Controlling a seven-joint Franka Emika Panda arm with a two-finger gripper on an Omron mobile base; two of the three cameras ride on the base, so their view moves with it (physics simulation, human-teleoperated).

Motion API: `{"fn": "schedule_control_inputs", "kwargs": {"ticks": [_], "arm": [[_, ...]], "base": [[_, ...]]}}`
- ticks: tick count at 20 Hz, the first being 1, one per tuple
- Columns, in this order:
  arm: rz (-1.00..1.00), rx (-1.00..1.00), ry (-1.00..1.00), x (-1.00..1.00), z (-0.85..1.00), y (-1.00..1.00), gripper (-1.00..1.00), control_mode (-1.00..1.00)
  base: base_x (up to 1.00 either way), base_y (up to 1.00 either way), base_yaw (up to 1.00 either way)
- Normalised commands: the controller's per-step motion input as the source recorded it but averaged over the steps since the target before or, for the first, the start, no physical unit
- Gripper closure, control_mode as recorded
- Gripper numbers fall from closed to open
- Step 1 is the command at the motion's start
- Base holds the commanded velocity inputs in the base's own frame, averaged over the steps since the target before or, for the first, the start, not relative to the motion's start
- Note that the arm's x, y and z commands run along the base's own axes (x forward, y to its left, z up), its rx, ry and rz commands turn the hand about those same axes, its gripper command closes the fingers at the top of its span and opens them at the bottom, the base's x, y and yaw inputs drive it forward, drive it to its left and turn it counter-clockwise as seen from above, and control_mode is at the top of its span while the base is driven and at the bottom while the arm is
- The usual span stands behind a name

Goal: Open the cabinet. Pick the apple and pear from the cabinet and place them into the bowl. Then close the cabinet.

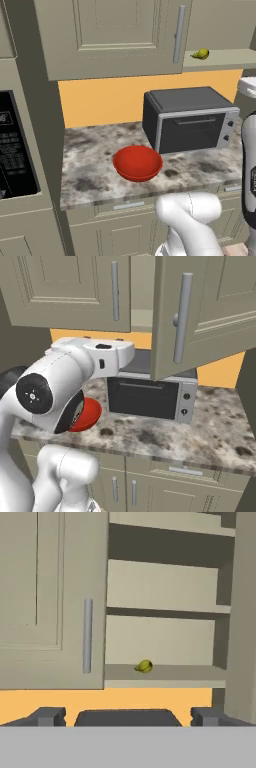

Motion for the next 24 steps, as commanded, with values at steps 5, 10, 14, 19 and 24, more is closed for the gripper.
{"fn": "schedule_control_inputs", "kwargs": {"ticks": [5,10,14,19,24], "arm": [[-0.23,0.00,0.01,0.37,0.00,0.33,-1.00,-1.00],[-0.26,0.00,0.10,0.48,0.00,0.05,-1.00,-1.00],[-0.29,0.00,0.09,0.51,0.00,0.00,-1.00,-1.00],[-0.28,0.00,0.08,0.53,0.00,0.00,-1.00,-1.00],[-0.28,0.01,0.07,0.48,0.00,-0.01,-1.00,-1.00]], "base": [[0.00,0.00,0.00],[0.00,0.00,0.00],[0.00,0.00,0.00],[0.00,0.00,0.00],[0.00,0.00,0.00]]}}
